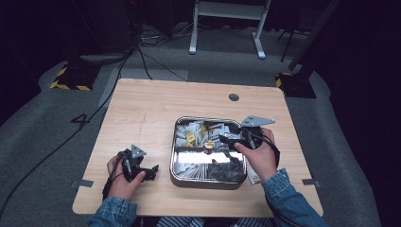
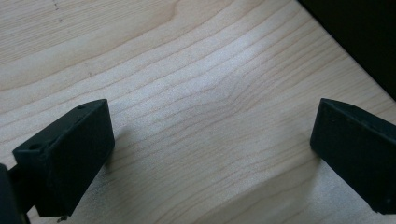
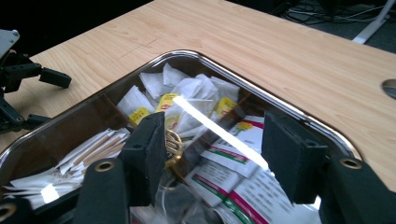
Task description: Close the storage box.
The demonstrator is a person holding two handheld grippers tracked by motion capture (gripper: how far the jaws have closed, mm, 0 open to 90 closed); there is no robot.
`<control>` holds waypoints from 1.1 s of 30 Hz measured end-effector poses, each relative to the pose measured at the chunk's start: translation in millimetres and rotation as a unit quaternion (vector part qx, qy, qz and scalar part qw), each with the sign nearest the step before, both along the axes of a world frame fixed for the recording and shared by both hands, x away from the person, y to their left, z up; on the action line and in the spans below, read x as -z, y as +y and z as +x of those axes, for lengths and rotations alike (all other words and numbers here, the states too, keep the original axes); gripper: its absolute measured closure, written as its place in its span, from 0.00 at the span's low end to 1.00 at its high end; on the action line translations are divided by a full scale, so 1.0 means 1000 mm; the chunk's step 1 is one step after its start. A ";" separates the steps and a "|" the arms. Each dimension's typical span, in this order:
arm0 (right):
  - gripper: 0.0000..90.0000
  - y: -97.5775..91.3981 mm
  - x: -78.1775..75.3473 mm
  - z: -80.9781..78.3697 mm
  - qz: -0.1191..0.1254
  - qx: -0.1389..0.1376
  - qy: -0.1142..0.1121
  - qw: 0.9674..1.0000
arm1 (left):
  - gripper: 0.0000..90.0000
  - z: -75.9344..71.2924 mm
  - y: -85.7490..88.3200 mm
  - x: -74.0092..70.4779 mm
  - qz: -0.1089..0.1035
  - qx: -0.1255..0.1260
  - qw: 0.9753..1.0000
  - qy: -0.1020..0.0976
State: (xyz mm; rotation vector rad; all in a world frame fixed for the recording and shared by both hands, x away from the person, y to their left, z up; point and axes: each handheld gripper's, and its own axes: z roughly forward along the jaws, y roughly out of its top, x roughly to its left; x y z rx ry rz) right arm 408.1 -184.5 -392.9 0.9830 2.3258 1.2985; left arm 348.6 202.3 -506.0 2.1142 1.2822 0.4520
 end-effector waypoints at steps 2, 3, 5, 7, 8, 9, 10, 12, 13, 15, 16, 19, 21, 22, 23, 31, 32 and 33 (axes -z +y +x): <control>0.46 -0.008 -0.004 -0.002 -0.001 0.002 -0.004 1.000 | 0.00 0.000 0.000 0.000 0.000 0.000 1.000 0.000; 0.46 -0.013 -0.007 -0.003 -0.002 0.002 -0.004 1.000 | 0.00 0.000 0.000 0.000 0.000 0.000 1.000 0.000; 0.46 -0.020 -0.010 -0.005 -0.001 0.003 -0.003 1.000 | 0.00 0.000 0.000 0.000 0.000 0.000 1.000 0.000; 0.46 -0.030 -0.012 -0.006 0.000 0.007 -0.003 1.000 | 0.00 0.000 0.000 0.000 0.000 0.000 1.000 0.000; 0.46 -0.034 -0.013 -0.006 0.001 0.008 -0.003 1.000 | 0.00 0.000 0.000 0.000 0.000 0.000 1.000 0.000; 0.46 -0.038 -0.013 -0.006 0.001 0.010 -0.003 1.000 | 0.00 0.000 0.000 0.000 0.000 0.000 1.000 0.000; 0.46 -0.043 -0.014 -0.006 0.002 0.013 -0.003 1.000 | 0.00 0.000 0.000 0.000 0.000 0.000 1.000 0.000; 0.46 -0.050 -0.015 -0.006 0.001 0.017 -0.004 1.000 | 0.00 0.000 0.000 0.000 0.001 0.000 1.000 -0.001; 0.46 -0.054 -0.015 -0.006 0.003 0.018 -0.004 1.000 | 0.00 -0.001 0.000 0.000 0.000 0.000 1.000 -0.002; 0.46 -0.062 -0.015 -0.007 0.002 0.022 -0.004 1.000 | 0.00 -0.001 0.000 0.000 0.000 0.000 1.000 -0.002; 0.45 -0.065 -0.015 -0.007 0.001 0.022 -0.006 1.000 | 0.00 -0.001 0.001 0.000 -0.001 0.001 1.000 -0.001; 0.45 -0.075 -0.013 -0.008 0.001 0.029 -0.004 1.000 | 0.00 -0.002 0.002 0.000 -0.002 0.004 1.000 -0.001; 0.45 -0.084 -0.011 -0.008 0.005 0.031 -0.003 0.999 | 0.00 -0.003 0.003 0.000 -0.001 0.007 1.000 -0.001; 0.44 -0.089 -0.009 -0.008 0.007 0.034 -0.003 0.999 | 0.00 -0.003 0.003 0.000 -0.002 0.008 1.000 -0.001; 0.44 -0.092 -0.009 -0.008 0.008 0.036 -0.003 0.999 | 0.00 -0.003 0.003 0.000 -0.002 0.008 1.000 -0.001; 0.42 -0.121 -0.002 -0.012 0.015 0.049 -0.002 0.999 | 0.00 -0.007 0.009 0.000 -0.004 0.015 1.000 0.000; 0.42 -0.126 0.000 -0.014 0.014 0.048 -0.002 0.999 | 0.00 -0.006 0.010 0.000 -0.002 0.018 1.000 -0.002; 0.42 -0.130 0.001 -0.015 0.014 0.047 -0.004 0.999 | 0.00 -0.007 0.011 0.000 -0.003 0.018 1.000 -0.002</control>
